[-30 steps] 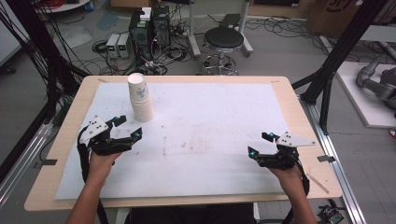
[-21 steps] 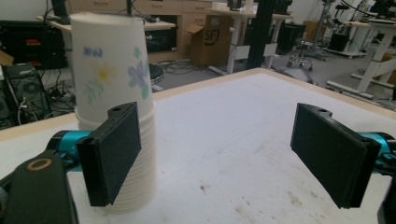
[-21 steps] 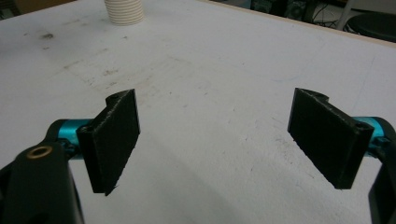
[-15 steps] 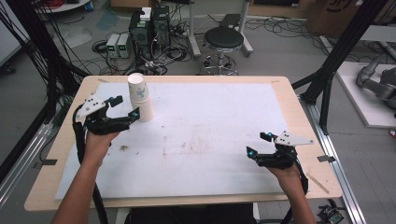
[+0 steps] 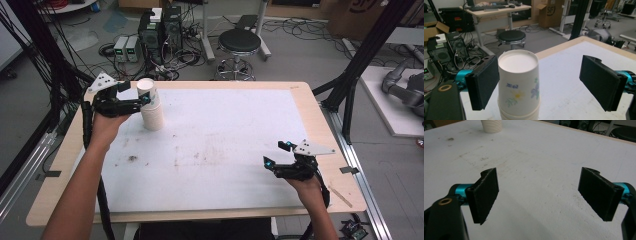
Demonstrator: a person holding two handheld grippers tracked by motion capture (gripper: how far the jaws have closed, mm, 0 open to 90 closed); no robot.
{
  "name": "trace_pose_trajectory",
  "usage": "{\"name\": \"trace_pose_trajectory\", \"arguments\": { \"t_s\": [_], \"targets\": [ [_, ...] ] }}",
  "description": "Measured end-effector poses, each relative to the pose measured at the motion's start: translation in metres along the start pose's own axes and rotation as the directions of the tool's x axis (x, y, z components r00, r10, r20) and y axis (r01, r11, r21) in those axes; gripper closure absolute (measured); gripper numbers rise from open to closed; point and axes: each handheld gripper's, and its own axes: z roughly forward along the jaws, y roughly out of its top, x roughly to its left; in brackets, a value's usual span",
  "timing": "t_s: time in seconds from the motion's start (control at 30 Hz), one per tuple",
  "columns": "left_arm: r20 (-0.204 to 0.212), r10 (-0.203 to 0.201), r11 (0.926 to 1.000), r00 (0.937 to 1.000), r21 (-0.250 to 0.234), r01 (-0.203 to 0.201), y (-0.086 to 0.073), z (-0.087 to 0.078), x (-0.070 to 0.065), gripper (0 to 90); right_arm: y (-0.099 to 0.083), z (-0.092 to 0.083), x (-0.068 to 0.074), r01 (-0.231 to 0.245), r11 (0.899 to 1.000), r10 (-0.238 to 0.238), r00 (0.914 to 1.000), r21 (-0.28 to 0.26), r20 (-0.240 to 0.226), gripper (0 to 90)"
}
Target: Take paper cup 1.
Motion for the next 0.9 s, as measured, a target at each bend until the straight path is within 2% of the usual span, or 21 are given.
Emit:
{"name": "trace_pose_trajectory", "arguments": {
  "t_s": [0.1, 0.23, 0.3, 0.37, 0.6, 0.8, 0.9],
  "targets": [
    [-0.011, 0.003, 0.9998, 0.9999, 0.02, -0.003, 0.003, 0.009, 0.004, 16.3, 0.0, 0.001, -0.001, -0.002, 1.0, 0.002, 1.0, 0.003, -0.004, 17.2],
    [-0.012, -0.013, 0.9991, 0.9998, 0.041, 0.013, 0.004, 0.023, 0.011, 15.9, 0.0, 0.003, -0.001, -0.003, 1.0, 0.003, 1.0, 0.004, -0.006, 17.2],
    [-0.014, -0.022, 0.9983, 0.9997, 0.054, 0.023, 0.002, 0.03, 0.014, 15.9, 0.001, 0.003, -0.001, -0.004, 1.0, 0.004, 1.0, 0.005, -0.009, 17.2],
    [-0.019, -0.032, 0.9954, 0.9993, 0.09, 0.034, -0.005, 0.04, 0.018, 15.9, 0.0, 0.004, 0.0, -0.005, 1.0, 0.005, 0.9999, 0.007, -0.01, 17.2],
    [-0.027, -0.057, 0.9908, 0.998, 0.121, 0.06, -0.014, 0.055, 0.023, 16.9, -0.001, 0.002, -0.001, -0.011, 1.0, 0.011, 0.9999, 0.007, -0.007, 17.2],
    [-0.009, -0.037, 0.9896, 0.9993, 0.139, 0.038, -0.017, 0.06, 0.024, 26.8, -0.002, 0.001, -0.002, -0.015, 1.0, 0.015, 0.9999, 0.013, -0.008, 17.2],
    [-0.008, -0.027, 0.9921, 0.9996, 0.123, 0.027, -0.016, 0.059, 0.023, 30.9, -0.002, 0.002, -0.002, -0.018, 1.0, 0.018, 0.9998, 0.016, -0.009, 17.2]
  ]
}}
